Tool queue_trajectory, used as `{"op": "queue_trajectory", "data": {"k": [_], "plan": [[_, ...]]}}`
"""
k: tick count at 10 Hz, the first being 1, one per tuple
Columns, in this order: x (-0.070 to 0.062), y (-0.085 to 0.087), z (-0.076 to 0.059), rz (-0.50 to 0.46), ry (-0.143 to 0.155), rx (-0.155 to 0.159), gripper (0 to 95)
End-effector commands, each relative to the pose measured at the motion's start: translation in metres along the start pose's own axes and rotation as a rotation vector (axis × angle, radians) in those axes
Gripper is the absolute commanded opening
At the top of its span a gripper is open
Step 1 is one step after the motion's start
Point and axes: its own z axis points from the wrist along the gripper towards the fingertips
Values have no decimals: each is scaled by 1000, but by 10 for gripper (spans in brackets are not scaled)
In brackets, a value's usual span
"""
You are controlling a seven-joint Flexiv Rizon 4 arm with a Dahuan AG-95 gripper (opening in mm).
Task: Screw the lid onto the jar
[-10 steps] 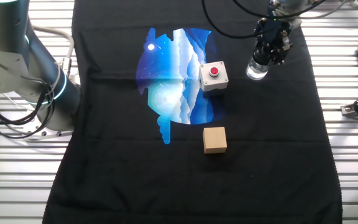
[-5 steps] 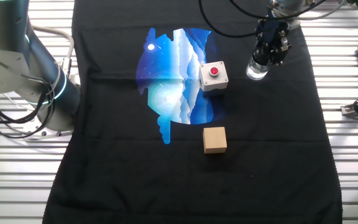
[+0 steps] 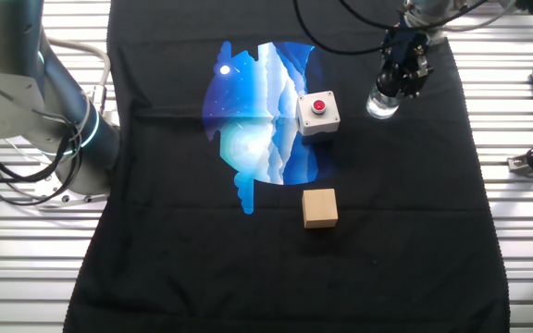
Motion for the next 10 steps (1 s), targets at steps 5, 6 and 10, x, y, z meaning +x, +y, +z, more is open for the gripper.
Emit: {"op": "queue_trajectory", "data": {"k": [5, 6, 10], "plan": [[0, 0, 0, 38, -4, 0, 0], [0, 0, 0, 38, -4, 3, 0], [0, 0, 0, 51, -10, -15, 0]]}}
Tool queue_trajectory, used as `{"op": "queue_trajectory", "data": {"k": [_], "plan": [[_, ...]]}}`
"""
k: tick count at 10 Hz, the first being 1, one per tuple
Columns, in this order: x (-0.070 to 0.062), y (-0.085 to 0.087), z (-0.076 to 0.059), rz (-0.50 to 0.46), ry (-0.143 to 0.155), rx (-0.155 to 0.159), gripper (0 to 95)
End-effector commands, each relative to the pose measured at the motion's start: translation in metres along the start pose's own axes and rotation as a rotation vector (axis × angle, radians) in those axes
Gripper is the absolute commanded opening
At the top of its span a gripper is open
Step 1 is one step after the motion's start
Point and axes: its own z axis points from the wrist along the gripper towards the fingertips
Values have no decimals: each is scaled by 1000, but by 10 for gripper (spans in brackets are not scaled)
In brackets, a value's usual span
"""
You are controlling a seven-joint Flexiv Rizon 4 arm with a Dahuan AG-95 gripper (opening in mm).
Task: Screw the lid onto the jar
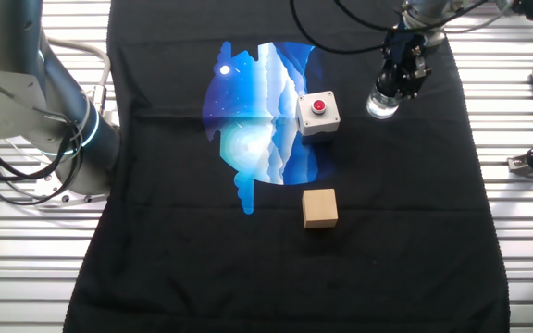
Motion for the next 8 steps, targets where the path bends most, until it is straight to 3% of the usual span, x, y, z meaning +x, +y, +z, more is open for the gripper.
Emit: {"op": "queue_trajectory", "data": {"k": [1, 4, 8], "plan": [[-1, 0, 0, 15, -9, -29, 0], [-1, -1, 0, 21, -4, -2, 0], [-1, -1, -1, 75, -8, -6, 0]]}}
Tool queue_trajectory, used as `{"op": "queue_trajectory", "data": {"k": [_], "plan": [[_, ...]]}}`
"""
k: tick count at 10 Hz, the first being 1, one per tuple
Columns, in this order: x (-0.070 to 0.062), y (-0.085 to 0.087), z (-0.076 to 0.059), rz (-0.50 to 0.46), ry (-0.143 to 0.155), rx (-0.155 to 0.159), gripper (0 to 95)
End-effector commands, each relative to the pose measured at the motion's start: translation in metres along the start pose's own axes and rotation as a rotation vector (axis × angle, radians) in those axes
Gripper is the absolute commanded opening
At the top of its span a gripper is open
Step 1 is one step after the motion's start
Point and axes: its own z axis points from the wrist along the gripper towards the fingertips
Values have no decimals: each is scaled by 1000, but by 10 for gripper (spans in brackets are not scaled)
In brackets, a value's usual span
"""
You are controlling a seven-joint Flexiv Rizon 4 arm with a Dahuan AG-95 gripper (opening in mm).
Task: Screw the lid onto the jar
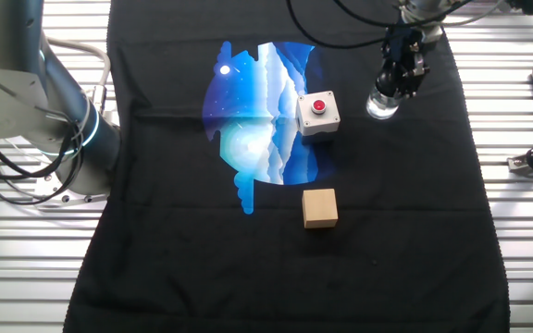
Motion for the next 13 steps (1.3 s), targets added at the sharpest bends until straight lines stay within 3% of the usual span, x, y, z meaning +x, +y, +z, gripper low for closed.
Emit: {"op": "queue_trajectory", "data": {"k": [1, 13], "plan": [[-1, 0, 0, 25, -6, -3, 0], [-1, 0, 0, 151, -19, 17, 0]]}}
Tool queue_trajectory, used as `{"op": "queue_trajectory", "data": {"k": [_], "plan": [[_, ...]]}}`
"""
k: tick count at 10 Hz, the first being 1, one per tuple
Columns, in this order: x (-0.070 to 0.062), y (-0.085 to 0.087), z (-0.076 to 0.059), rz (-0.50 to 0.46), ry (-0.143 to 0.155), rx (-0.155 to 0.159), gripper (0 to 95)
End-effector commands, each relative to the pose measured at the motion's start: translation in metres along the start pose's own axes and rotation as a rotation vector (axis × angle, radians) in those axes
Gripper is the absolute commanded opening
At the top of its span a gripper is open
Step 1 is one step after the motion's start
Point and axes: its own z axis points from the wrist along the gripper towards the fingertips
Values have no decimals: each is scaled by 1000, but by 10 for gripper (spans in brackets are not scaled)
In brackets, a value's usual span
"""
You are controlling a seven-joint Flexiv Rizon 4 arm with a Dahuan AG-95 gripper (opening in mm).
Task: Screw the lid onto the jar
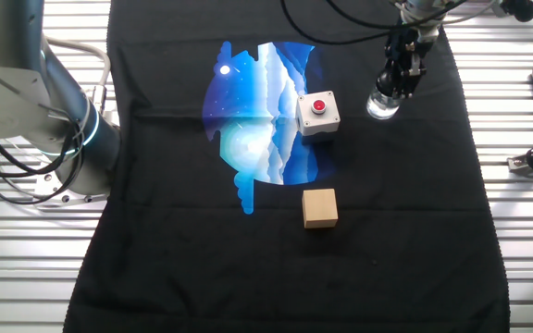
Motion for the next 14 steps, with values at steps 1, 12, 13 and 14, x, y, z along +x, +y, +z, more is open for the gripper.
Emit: {"op": "queue_trajectory", "data": {"k": [1, 12, 13, 14], "plan": [[0, -1, 0, 28, -3, 9, 0], [-1, -2, 0, 174, -31, 14, 0], [-1, -2, 0, 173, -31, 7, 0], [-1, -2, 0, 172, -30, 2, 0]]}}
